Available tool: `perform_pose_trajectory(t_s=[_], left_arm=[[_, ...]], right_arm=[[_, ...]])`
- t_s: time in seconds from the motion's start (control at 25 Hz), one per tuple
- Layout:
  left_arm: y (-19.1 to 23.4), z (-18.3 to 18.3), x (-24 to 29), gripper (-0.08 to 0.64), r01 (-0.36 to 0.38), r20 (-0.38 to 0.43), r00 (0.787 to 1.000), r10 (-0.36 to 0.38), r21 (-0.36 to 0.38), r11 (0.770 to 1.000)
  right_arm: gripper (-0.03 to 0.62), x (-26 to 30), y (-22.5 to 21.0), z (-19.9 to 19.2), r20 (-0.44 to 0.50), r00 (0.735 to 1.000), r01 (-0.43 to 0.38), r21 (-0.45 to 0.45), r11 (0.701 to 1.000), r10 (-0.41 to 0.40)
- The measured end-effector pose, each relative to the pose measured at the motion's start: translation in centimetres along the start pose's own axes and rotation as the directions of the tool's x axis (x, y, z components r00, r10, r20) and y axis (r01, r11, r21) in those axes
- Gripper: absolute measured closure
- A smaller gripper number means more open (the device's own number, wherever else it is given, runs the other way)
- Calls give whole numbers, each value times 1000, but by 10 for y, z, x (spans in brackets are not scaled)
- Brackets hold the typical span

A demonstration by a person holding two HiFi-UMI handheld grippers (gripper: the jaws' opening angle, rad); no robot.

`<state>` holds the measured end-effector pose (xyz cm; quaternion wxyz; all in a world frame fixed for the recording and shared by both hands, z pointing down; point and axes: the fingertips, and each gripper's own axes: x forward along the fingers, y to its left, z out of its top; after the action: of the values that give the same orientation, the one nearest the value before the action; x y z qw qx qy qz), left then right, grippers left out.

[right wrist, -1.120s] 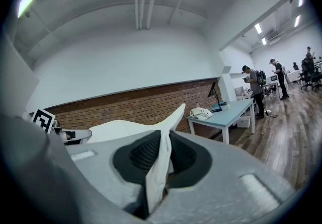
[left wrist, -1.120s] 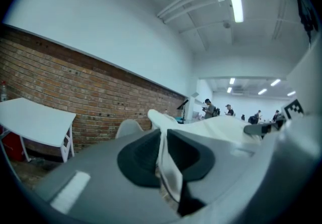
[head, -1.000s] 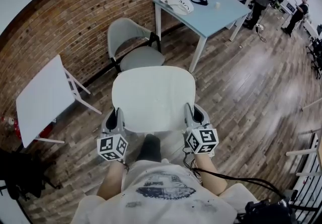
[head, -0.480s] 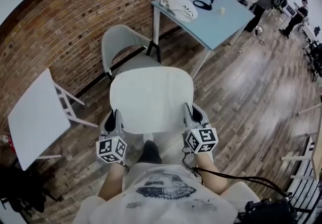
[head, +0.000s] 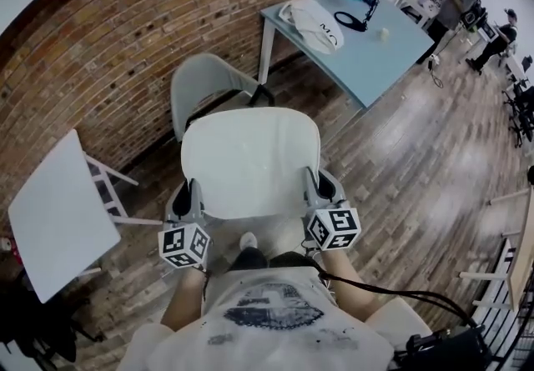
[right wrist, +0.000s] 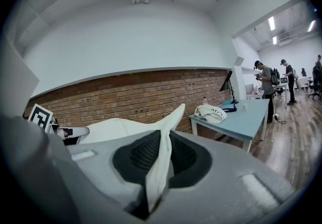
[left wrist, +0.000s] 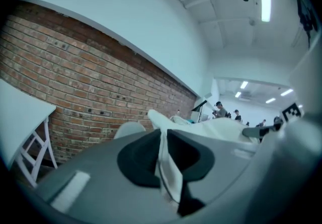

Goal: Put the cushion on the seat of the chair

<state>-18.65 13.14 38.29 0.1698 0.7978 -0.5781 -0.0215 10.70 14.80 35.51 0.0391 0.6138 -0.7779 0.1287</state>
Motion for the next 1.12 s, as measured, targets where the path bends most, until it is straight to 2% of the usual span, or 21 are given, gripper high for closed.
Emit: perform_pose_trajectory(t_s=[0.32,0.52,0.64,0.88,1.12], left_arm=[[22,5,44,528,-46,-2,999,46,-19,999],[34,10,79,528,-102,7,995,102,-16,995],[39,12,102,528,-161,9,987,162,-20,987],[32,6,159,528,-295,-10,955,295,-42,954],[31,-5,199,528,-437,-27,900,436,-73,897]], right_arm=[[551,70,-13,7,-26,999,-47,0,999,47],[551,128,-25,14,-37,993,-111,-5,994,111],[551,168,-36,18,-54,985,-166,-4,986,165],[551,251,-74,26,-113,951,-290,-2,957,288],[551,321,-99,25,-182,892,-421,3,907,414]])
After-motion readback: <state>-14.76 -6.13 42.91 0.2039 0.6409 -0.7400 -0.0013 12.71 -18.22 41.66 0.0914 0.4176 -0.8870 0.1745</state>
